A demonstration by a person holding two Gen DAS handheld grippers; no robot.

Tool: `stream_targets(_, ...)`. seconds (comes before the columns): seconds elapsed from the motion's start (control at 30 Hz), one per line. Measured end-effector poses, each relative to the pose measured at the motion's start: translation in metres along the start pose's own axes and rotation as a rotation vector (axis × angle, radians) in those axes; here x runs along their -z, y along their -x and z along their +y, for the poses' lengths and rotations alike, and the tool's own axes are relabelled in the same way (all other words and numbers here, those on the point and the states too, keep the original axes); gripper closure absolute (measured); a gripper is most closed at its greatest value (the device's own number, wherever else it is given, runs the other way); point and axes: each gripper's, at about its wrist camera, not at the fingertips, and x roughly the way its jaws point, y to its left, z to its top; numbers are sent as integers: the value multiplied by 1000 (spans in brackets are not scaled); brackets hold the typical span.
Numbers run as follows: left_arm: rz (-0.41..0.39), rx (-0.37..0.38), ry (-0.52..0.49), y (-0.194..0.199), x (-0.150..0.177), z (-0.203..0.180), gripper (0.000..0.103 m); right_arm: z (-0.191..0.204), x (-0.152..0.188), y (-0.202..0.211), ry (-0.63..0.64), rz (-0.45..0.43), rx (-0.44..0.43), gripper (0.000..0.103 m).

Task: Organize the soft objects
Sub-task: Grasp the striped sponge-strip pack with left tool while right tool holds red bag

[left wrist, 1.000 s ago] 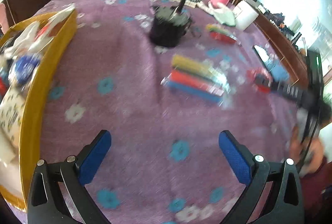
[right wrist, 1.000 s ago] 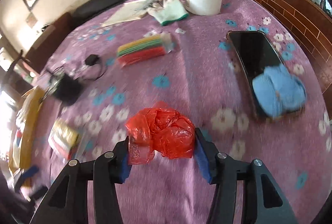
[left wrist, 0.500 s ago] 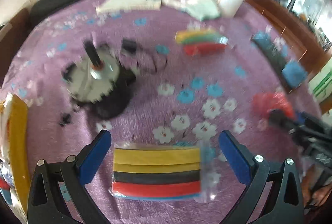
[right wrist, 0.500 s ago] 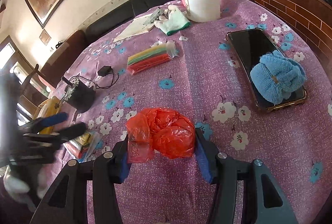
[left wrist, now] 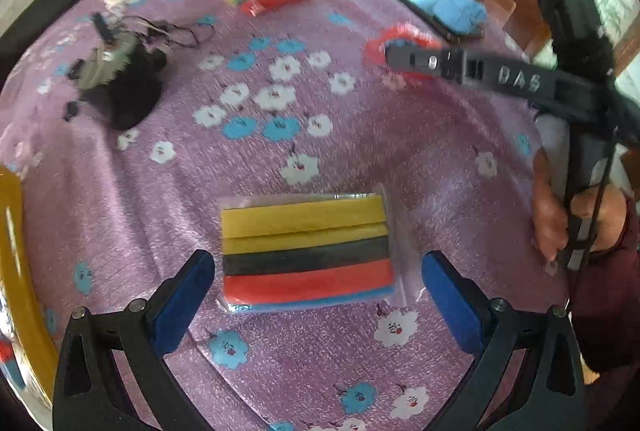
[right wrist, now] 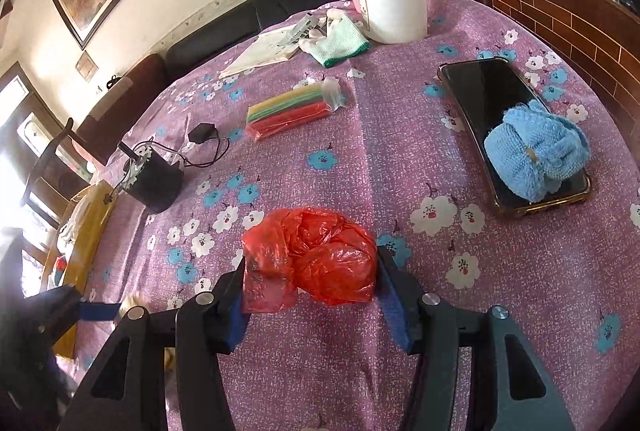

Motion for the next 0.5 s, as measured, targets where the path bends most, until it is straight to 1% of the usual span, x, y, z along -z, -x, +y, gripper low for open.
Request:
stream_targets(0.07, -84, -32, -41, 10, 1, -1, 0, 0, 0, 0, 4, 0, 2, 43)
stream_targets(0.1, -111, -55, -68, 13, 0, -2, 0, 0, 0, 0, 7, -1, 4, 42)
stream_targets(0.17, -127, -63, -139, 13, 1, -5, 0, 1, 0, -1, 11, -1, 8, 42)
stream_targets(0.27, -86, -70, -241, 4, 5, -10, 0, 1, 0, 0, 11, -1, 7, 42)
stream_targets(0.37, -24, -44, -317, -9, 9, -16, 0, 1, 0, -1, 12, -1, 8, 41)
stream_targets(0.43, 2, -29, -330, -19, 4, -19, 0, 2, 0, -1, 16, 0, 8, 40)
stream_targets(0.5, 10, -37, -303, -21, -5, -18, 0, 2, -1, -1, 19, 0, 9, 39)
